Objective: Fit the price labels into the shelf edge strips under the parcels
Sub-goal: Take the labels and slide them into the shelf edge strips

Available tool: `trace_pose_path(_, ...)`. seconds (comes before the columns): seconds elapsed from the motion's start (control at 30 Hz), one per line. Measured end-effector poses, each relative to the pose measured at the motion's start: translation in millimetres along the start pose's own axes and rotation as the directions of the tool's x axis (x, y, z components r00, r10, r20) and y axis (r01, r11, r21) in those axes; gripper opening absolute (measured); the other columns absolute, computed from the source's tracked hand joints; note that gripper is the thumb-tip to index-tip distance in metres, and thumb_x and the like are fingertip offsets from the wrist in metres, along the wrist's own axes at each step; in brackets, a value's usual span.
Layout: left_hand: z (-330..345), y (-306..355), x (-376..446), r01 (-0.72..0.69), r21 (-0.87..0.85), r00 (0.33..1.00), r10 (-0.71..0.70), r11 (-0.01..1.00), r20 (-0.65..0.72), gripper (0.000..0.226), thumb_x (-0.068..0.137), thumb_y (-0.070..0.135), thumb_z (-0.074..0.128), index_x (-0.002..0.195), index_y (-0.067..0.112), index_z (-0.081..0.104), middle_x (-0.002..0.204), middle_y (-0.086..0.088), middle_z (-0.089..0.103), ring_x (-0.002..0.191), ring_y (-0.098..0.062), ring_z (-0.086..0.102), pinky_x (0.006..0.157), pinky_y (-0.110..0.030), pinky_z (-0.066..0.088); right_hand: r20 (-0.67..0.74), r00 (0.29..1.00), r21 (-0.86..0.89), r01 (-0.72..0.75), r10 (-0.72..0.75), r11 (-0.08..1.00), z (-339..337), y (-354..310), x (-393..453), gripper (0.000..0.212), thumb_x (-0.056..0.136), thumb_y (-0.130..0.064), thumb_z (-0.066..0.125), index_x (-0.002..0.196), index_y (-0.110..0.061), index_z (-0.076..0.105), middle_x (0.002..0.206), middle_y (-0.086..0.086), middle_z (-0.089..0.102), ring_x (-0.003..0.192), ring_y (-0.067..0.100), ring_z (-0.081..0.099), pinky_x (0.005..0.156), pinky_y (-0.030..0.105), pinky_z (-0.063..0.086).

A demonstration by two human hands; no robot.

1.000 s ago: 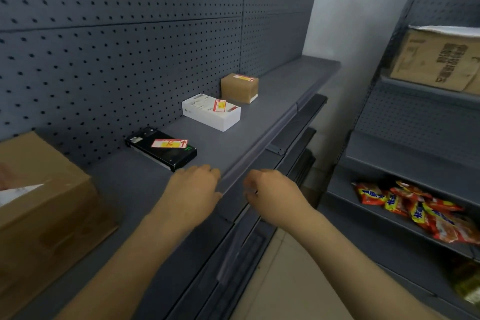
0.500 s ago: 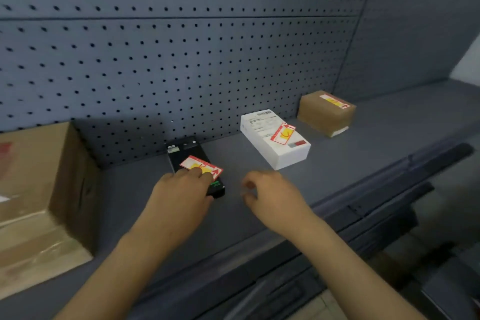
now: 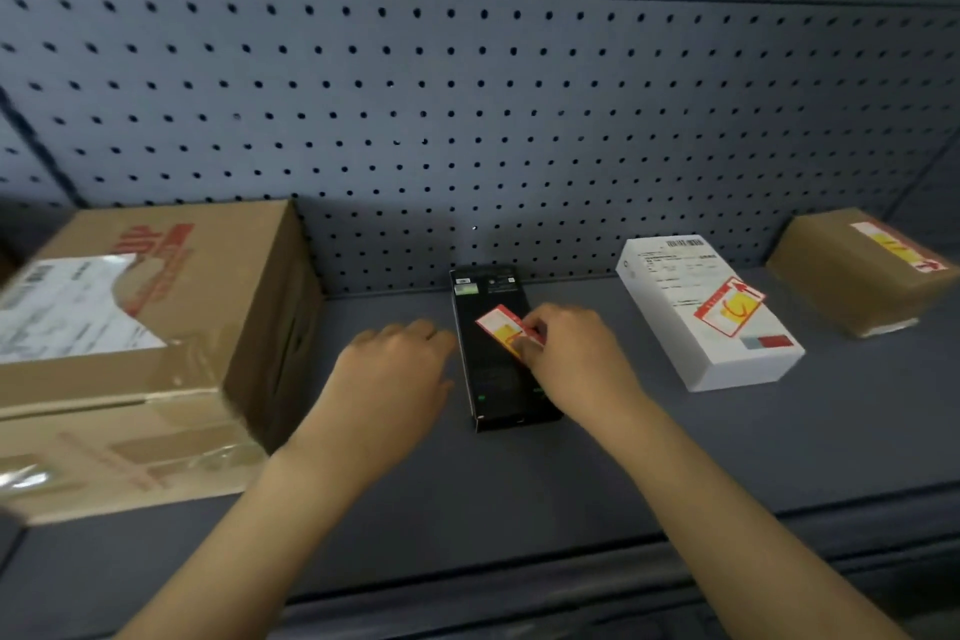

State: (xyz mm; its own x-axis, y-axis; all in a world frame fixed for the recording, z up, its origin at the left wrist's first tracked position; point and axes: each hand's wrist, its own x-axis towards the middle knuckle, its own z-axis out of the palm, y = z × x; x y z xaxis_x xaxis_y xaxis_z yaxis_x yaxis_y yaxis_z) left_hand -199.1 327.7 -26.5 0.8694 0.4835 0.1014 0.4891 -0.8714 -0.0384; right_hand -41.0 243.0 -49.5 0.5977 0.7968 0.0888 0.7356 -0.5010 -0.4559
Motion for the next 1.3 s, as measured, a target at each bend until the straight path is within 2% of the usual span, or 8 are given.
trace_pose_path(0.2,-2,1,-6,0.035,-0.037,0.996,-0.037,0.999,-0.077,0.029,0.087,0.028,0.061,0.112,0.014,0.060,0.106,-0.006,0.063,0.096,-0.029,0.061,0.079,-0.035,0.048,-0.041,0.999,-0.058,0.004,-0.006,0.998,-9,-2,5,0.039,0.088,-0.022,0.064,0.125,-0.017,0.052,0.113,0.008,0.061,0.100,0.025,0.058,0.069,0.030,0.044)
trace_pose_path(0.3,-3,3,-12,0.054,-0.005,0.996,-0.054,0.999,-0.064,0.033,0.095,0.034,0.047,0.125,0.021,0.048,0.120,0.000,0.055,0.108,-0.021,0.054,0.088,-0.031,0.042,-0.053,0.996,-0.093,0.063,-0.068,0.994,-11,-8,2,0.029,0.091,-0.021,0.058,0.120,-0.020,0.059,0.110,0.005,0.064,0.095,0.022,0.060,0.065,0.029,0.045)
trace_pose_path(0.43,-6,8,-29,0.092,-0.009,0.994,-0.092,0.996,-0.052,0.031,0.091,0.031,0.052,0.121,0.022,0.052,0.115,0.001,0.057,0.106,-0.023,0.057,0.085,-0.033,0.044,-0.052,0.981,-0.072,0.182,-0.185,0.981,-15,-26,-11,0.018,0.092,-0.022,0.056,0.104,-0.021,0.068,0.101,0.002,0.065,0.084,0.019,0.060,0.064,0.030,0.050)
trace_pose_path(0.53,-12,12,-48,0.143,-0.061,0.986,-0.148,0.988,-0.080,0.023,0.075,0.020,0.069,0.097,0.013,0.067,0.090,-0.007,0.068,0.081,-0.032,0.067,0.065,-0.037,0.052,-0.006,0.964,-0.047,0.265,-0.266,0.963,-21,-38,-27,0.011,0.090,-0.022,0.057,0.095,-0.022,0.067,0.094,-0.001,0.067,0.077,0.020,0.061,0.064,0.034,0.053)
trace_pose_path(0.7,-15,32,-94,0.316,-0.083,0.944,-0.322,0.945,-0.074,0.033,0.088,0.028,0.055,0.120,0.020,0.057,0.116,-0.003,0.061,0.106,-0.026,0.059,0.083,-0.031,0.046,0.185,0.889,-0.005,0.427,-0.419,0.904,-30,-43,-69,0.006,0.092,-0.026,0.057,0.093,-0.025,0.062,0.087,-0.004,0.067,0.071,0.015,0.062,0.060,0.033,0.054)
trace_pose_path(0.87,-25,41,-157,0.519,-0.044,0.850,-0.521,0.854,-0.081,0.032,0.091,0.033,0.051,0.123,0.026,0.052,0.120,0.004,0.058,0.109,-0.019,0.056,0.085,-0.030,0.045,0.268,0.773,0.031,0.590,-0.576,0.807,-23,-72,-103,0.005,0.092,-0.026,0.057,0.093,-0.024,0.060,0.087,-0.001,0.069,0.073,0.019,0.063,0.059,0.034,0.052)
trace_pose_path(1.07,-46,20,-248,0.716,0.020,0.695,-0.711,0.697,-0.107,0.030,0.092,0.027,0.051,0.121,0.024,0.053,0.117,0.002,0.059,0.105,-0.022,0.057,0.084,-0.033,0.046,0.364,0.610,0.167,0.700,-0.703,0.694,-2,-154,-141,0.010,0.094,-0.026,0.054,0.096,-0.021,0.063,0.093,0.003,0.069,0.083,0.025,0.064,0.071,0.039,0.055)
trace_pose_path(1.3,-61,-19,-350,0.846,-0.005,0.527,-0.836,0.534,-0.152,0.030,0.091,0.028,0.050,0.120,0.027,0.054,0.114,0.002,0.060,0.106,-0.021,0.058,0.082,-0.034,0.047,0.371,0.423,0.245,0.814,-0.827,0.526,41,-250,-200,0.005,0.090,-0.026,0.056,0.090,-0.024,0.061,0.088,0.004,0.068,0.081,0.027,0.062,0.070,0.041,0.054)
